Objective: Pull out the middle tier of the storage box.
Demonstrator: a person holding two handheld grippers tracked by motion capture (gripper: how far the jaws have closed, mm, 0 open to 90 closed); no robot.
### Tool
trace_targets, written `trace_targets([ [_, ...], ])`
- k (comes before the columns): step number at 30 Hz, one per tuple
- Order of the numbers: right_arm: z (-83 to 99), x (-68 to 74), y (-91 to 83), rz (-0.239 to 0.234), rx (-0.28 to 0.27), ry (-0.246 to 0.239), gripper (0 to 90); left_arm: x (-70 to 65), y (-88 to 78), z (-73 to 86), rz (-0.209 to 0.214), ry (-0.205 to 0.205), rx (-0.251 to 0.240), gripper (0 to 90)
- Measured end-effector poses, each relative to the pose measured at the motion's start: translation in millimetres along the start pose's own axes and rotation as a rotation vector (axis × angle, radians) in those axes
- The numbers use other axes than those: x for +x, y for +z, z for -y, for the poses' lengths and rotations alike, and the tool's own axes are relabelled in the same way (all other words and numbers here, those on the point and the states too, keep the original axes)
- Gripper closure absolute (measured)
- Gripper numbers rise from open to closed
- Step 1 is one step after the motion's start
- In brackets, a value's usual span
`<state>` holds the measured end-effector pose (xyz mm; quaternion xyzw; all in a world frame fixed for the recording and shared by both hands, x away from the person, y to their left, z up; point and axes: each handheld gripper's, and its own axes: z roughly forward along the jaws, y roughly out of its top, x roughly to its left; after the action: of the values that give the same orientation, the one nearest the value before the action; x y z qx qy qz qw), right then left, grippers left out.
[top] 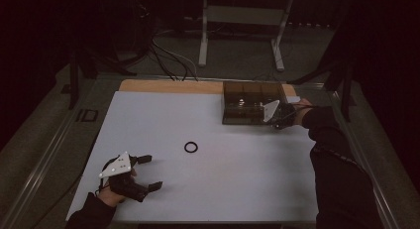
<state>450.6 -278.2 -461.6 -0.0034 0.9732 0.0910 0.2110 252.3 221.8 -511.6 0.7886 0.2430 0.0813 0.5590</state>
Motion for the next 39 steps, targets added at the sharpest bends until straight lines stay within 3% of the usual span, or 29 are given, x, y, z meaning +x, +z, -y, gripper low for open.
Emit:
trace_targets([
  [4,-1.5,-7.6,2.1,-0.027,0.025,0.006,74.9,0.1,-0.8,0.0,-0.006,0.001,-0.004,1.0],
  [9,-4.9,-12.4,4.3,-0.042,0.029,-0.080,78.3,0.4,-1.2,-0.1,-0.004,0.000,-0.005,1.0],
  [14,-7.1,-15.6,9.9,-0.073,0.045,-0.118,80.1,-0.1,-1.3,-0.2,-0.004,0.003,-0.006,1.0],
  [27,-8.1,-25.3,9.6,-0.153,0.044,-0.079,84.7,0.8,-1.4,0.3,-0.005,-0.004,-0.007,1.0],
  [39,-5.3,-15.6,2.0,-0.182,0.014,-0.044,85.7,0.2,-0.4,0.3,-0.006,0.001,0.003,1.0],
])
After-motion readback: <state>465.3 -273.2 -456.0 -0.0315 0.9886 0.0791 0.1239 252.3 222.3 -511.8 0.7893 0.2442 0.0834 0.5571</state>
